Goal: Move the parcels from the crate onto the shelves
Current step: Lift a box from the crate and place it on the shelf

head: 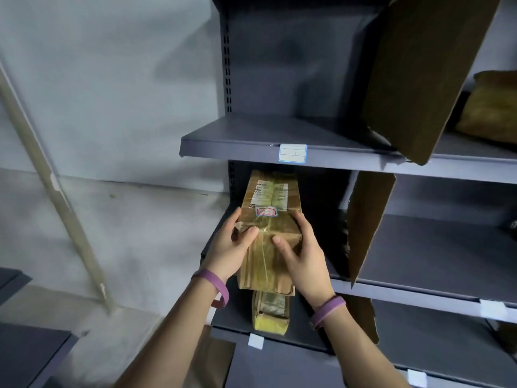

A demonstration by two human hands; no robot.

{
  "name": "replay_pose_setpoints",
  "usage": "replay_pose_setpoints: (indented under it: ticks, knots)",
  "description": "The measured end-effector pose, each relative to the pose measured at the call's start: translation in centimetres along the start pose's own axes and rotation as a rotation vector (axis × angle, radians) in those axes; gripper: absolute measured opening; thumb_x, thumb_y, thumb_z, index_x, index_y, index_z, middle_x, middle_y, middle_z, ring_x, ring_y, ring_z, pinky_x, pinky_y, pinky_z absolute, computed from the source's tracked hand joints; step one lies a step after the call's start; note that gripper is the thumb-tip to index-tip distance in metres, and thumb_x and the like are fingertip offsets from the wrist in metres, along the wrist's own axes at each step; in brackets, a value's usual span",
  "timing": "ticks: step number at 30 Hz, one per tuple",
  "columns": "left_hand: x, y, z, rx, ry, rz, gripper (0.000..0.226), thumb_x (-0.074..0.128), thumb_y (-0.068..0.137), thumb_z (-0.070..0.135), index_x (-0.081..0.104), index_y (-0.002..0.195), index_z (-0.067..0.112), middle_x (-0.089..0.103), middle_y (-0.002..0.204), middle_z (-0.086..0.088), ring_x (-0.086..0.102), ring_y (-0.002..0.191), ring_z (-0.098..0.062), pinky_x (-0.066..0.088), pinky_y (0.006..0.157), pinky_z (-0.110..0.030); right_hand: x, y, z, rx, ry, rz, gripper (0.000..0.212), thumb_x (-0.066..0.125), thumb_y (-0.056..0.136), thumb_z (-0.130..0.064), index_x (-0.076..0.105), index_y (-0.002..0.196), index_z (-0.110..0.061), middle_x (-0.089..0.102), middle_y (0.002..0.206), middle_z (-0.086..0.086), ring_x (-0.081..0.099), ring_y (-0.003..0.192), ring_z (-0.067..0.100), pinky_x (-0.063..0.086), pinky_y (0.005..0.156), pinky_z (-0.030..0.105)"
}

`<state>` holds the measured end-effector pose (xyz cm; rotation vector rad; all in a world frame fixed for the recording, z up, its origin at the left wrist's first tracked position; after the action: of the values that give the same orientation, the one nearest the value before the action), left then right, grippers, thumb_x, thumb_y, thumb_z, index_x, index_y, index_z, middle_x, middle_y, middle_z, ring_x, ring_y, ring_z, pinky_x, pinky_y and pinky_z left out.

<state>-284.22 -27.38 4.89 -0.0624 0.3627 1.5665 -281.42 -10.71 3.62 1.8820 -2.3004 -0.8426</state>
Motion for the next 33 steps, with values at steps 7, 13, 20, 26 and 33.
replay_pose_setpoints:
  ticks: [7, 13, 20, 26, 33]
  knots:
    - [1.4, 2.3, -1.3, 0.041, 0.034, 0.008, 0.051, 0.055, 0.093, 0.021, 0.039, 0.141, 0.023, 0.055, 0.131, 0.008, 0.05, 0.124, -0.012, 0.042, 0.098, -0.024, 0.8, 1.0, 2.0, 0.068, -0.127, -0.026, 0.088, 0.061, 0.093, -0.024, -0.003, 0.152, -0.037, 0.047, 0.133, -0.024, 0.053, 0.113, -0.002, 0.043, 0.09, 0.015]
    - [1.4, -2.9, -4.5, 0.183, 0.113, 0.012, 0.074, 0.052, 0.093, 0.013, 0.013, 0.138, 0.058, 0.025, 0.152, 0.016, 0.033, 0.138, -0.01, 0.039, 0.109, -0.036, 1.5, -4.6, 4.2, -0.074, -0.449, -0.045, 0.085, 0.057, 0.095, -0.026, -0.005, 0.149, -0.048, 0.021, 0.158, -0.013, 0.029, 0.142, 0.004, 0.028, 0.109, 0.01]
    - [1.9, -3.0, -5.9, 0.297, 0.264, -0.088, 0.068, 0.052, 0.091, 0.0, 0.027, 0.145, 0.033, 0.015, 0.155, 0.017, 0.012, 0.14, 0.008, 0.017, 0.104, 0.001, 2.5, -5.7, 6.5, -0.014, -0.602, -0.119, 0.069, 0.052, 0.097, -0.035, 0.009, 0.151, -0.043, -0.013, 0.16, -0.02, 0.041, 0.137, 0.014, 0.051, 0.094, 0.022]
    - [2.4, -1.1, -6.2, 0.228, 0.321, -0.157, 0.071, 0.051, 0.091, 0.004, 0.02, 0.149, 0.033, 0.001, 0.152, 0.026, 0.01, 0.131, 0.015, 0.017, 0.079, 0.014, 2.5, -3.5, 7.1, 0.01, -0.658, -0.166, 0.074, 0.051, 0.097, -0.037, 0.003, 0.153, -0.038, -0.018, 0.159, -0.019, 0.038, 0.139, 0.016, 0.053, 0.084, 0.019]
    - [2.6, -0.1, -6.3, 0.204, 0.332, -0.183, 0.073, 0.051, 0.092, 0.006, 0.017, 0.149, 0.036, -0.002, 0.15, 0.031, 0.012, 0.127, 0.017, 0.024, 0.069, 0.013, 2.6, -2.5, 7.9, 0.022, -0.661, -0.18, 0.074, 0.052, 0.097, -0.035, 0.003, 0.154, -0.037, -0.022, 0.157, -0.02, 0.034, 0.142, 0.017, 0.053, 0.088, 0.022]
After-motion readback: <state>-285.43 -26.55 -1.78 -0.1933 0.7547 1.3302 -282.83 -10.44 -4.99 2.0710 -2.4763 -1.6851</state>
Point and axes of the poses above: each hand's wrist, its own y-axis towards the middle knuckle, its own x-axis out of the palm, z = x × y, the point moved 3 cm from there along y, towards the middle knuckle
